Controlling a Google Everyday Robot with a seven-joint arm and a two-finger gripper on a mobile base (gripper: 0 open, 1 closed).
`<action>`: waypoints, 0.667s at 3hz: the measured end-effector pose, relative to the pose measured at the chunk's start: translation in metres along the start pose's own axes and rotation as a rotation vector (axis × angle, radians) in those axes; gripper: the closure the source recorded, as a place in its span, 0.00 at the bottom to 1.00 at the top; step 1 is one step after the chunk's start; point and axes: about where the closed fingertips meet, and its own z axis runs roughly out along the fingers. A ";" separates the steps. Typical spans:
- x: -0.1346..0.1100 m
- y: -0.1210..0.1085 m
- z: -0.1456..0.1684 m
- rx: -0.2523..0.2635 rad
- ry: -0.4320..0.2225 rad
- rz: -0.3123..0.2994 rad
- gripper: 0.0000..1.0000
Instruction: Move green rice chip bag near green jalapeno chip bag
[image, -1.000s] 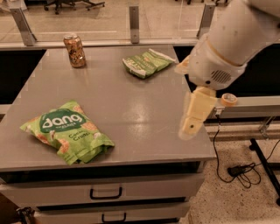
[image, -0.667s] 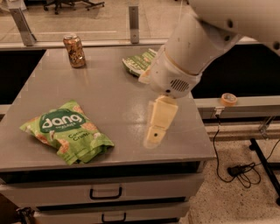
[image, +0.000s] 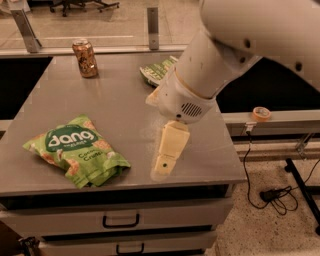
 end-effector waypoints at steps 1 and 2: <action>-0.018 0.011 0.040 -0.046 -0.080 0.014 0.00; -0.032 0.012 0.074 -0.058 -0.161 0.050 0.00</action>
Offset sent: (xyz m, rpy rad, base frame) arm -0.0055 0.0994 -0.0803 0.2709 0.1238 -0.0309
